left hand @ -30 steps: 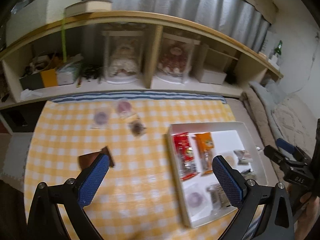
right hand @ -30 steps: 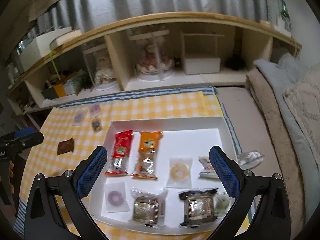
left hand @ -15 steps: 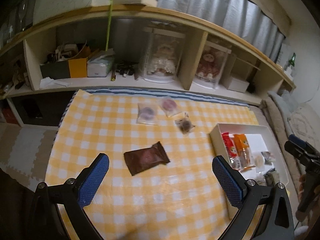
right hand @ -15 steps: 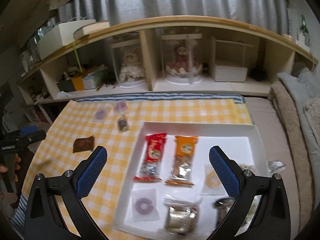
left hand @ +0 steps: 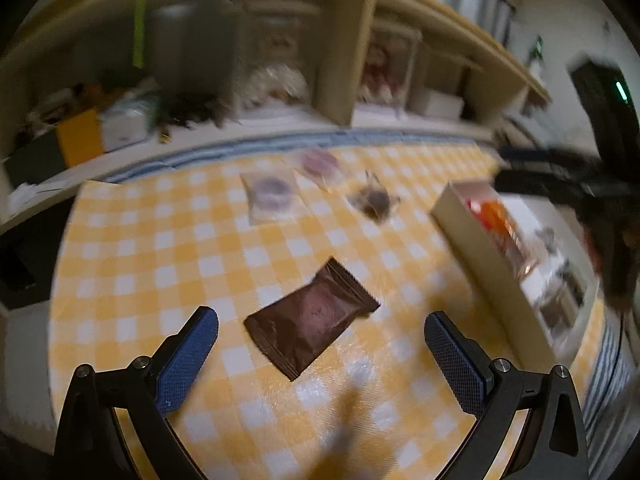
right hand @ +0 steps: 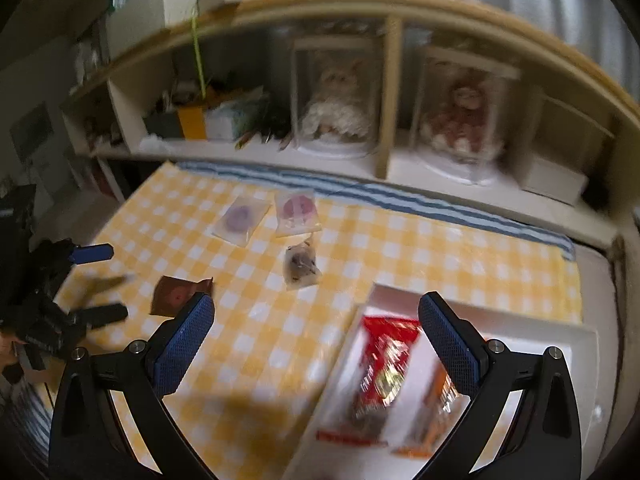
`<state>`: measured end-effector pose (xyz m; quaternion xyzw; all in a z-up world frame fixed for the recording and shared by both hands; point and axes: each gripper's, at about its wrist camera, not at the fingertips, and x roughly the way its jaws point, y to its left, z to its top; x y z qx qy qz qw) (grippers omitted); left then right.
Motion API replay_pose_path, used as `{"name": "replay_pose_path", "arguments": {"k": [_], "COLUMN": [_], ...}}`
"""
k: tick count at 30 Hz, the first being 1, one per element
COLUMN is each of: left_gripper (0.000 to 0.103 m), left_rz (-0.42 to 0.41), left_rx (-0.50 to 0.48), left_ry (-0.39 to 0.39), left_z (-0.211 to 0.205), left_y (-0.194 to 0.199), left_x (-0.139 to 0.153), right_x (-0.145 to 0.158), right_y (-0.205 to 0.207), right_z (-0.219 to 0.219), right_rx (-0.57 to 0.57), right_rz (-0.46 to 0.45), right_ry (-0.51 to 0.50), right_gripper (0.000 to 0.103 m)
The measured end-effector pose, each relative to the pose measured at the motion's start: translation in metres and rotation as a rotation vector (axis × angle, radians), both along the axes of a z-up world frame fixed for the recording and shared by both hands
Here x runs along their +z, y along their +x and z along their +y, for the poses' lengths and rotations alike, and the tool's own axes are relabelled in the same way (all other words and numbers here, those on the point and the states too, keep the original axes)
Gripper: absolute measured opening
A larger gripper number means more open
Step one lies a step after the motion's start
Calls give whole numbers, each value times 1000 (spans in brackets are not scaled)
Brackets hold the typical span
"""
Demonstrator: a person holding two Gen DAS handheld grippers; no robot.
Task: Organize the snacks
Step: 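Move both open tools over the cloth toward the brown chocolate pack, then grasp the brown chocolate pack with the left gripper while the right grasps the clear brown-cookie bag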
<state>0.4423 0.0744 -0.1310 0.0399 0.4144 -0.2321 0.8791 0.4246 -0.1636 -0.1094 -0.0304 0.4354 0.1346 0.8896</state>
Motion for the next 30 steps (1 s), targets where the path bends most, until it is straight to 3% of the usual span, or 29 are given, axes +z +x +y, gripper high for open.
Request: {"name": "replay_pose_path", "arguments": {"k": [4, 8, 10, 11, 13, 16, 19, 23, 26, 30], "left_gripper": [103, 103, 97, 89, 89, 84, 72, 55, 48, 48], "left_rz": [33, 53, 79, 88, 76, 88, 89, 145, 192, 204], "left_rx": [-98, -187, -221, -234, -257, -271, -278, -237, -189, -162], "left_ry": [48, 172, 233, 259, 290, 254, 246, 168, 118, 131], "left_z": [-16, -33, -39, -43, -50, -53, -55, -51, -48, -56], "left_y": [24, 48, 59, 61, 63, 65, 59, 55, 45, 40], "left_x": [-15, -33, -44, -48, -53, -53, -52, -48, -44, -42], "right_x": [-20, -39, -49, -55, -68, -83, -93, -95, -92, -87], "right_y": [36, 61, 68, 73, 79, 85, 89, 88, 85, 75], "right_z": [17, 34, 44, 49, 58, 68, 73, 72, 67, 62], "right_rx": [29, 66, 90, 101, 107, 108, 107, 81, 68, 63], "right_rz": [75, 125, 151, 170, 202, 226, 241, 228, 235, 229], "right_ry": [-55, -85, -115, -138, -191, -239, -269, -276, -233, -201], "right_gripper": [103, 101, 94, 87, 80, 76, 68, 40, 36, 34]}}
